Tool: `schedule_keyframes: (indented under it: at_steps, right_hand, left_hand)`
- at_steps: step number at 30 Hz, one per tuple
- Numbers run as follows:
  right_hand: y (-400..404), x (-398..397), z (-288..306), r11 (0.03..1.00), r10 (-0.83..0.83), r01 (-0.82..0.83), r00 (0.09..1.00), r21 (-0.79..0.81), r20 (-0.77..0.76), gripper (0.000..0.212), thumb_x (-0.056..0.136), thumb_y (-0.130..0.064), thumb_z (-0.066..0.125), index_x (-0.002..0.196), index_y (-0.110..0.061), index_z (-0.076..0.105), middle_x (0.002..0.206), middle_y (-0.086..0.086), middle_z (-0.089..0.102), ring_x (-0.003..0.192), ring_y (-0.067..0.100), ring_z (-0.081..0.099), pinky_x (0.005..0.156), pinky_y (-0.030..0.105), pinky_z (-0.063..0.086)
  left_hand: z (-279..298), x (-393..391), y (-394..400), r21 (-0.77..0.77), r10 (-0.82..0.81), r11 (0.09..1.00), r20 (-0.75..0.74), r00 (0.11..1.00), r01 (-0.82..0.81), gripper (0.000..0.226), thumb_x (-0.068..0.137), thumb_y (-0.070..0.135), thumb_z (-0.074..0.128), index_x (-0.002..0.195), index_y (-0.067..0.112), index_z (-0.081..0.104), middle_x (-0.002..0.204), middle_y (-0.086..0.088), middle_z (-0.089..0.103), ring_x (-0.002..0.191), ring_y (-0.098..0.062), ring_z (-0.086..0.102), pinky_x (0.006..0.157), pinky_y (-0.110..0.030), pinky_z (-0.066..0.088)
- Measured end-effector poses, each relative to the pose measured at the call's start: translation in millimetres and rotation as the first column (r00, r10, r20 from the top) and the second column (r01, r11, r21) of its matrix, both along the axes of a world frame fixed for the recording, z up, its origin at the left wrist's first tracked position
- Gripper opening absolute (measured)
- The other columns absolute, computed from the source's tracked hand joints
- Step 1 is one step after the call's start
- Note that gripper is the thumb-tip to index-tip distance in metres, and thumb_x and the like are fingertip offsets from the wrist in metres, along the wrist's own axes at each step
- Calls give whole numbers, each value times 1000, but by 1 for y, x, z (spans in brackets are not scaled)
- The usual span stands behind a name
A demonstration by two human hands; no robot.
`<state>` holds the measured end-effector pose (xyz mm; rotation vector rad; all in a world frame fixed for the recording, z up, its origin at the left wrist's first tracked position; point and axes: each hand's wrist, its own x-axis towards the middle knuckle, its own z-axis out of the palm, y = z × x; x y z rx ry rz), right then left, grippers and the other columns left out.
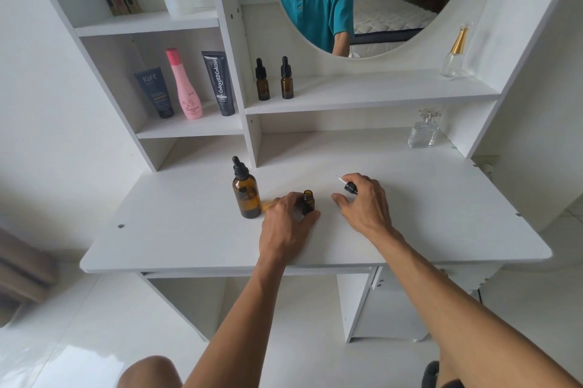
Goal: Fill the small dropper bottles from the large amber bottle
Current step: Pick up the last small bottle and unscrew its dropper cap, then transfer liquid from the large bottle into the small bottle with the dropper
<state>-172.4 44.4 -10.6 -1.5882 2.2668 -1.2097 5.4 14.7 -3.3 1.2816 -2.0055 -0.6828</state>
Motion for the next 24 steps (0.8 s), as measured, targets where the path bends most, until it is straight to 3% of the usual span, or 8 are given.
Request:
schedule_keyframes:
  at_steps: [4,8,14,16,19,22,24]
  right_hand:
    - [1,0,0,1000,3,-3,1000,11,4,43,81,-25,79,120,-14,63,110,4,68,107,22,57,82,21,35]
    - [1,1,3,1000,2,-2,1000,24,9,43,81,-24,79,120,-14,64,111,4,68,108,23,57,84,21,35]
    - [5,-2,12,998,33,-32,999,58,-8,48,76,-25,83,118,-12,64,114,4,66,106,25,59,84,20,35]
    - [6,-2,19,996,48,-47,999,72,-24,50,76,-27,84,119,-12,64,122,5,62,113,26,56,87,20,33]
    - [5,5,36,998,59,-58,997,29,-55,43,80,-28,79,118,-14,65,128,6,60,122,26,54,95,23,35]
    - [4,26,62,990,100,-104,994,-94,-49,33,85,-26,74,115,-13,67,119,4,66,113,23,60,97,29,43]
    - [1,47,80,977,164,-164,986,-138,-13,29,87,-25,73,113,-13,68,113,2,69,105,16,63,92,22,45]
  left_hand:
    - [1,1,1,7,-2,1000,-18,1000,2,25,81,36,76,102,24,68,90,11,65,94,-14,56,77,-30,46]
    - [-1,3,1,26,6,1000,-18,1000,-6,43,78,40,78,115,20,67,105,5,71,101,-17,59,85,-32,50]
    - [2,10,5,98,41,995,-55,998,-36,68,74,46,83,131,19,56,121,6,66,112,-15,58,90,-28,47]
    - [2,17,10,81,55,996,-101,993,-47,66,73,48,84,127,20,56,117,9,65,109,-9,57,87,-23,45]
    - [0,29,19,-6,113,993,-193,975,-116,44,77,45,80,109,23,59,102,12,66,96,-6,61,83,-20,45]
    - [1,40,24,-121,218,956,-315,924,-267,26,81,34,78,91,23,56,85,11,63,82,-8,62,77,-26,49]
    - [6,45,24,-147,322,905,-379,868,-400,29,82,30,78,89,20,52,82,10,58,79,-17,59,74,-35,49]
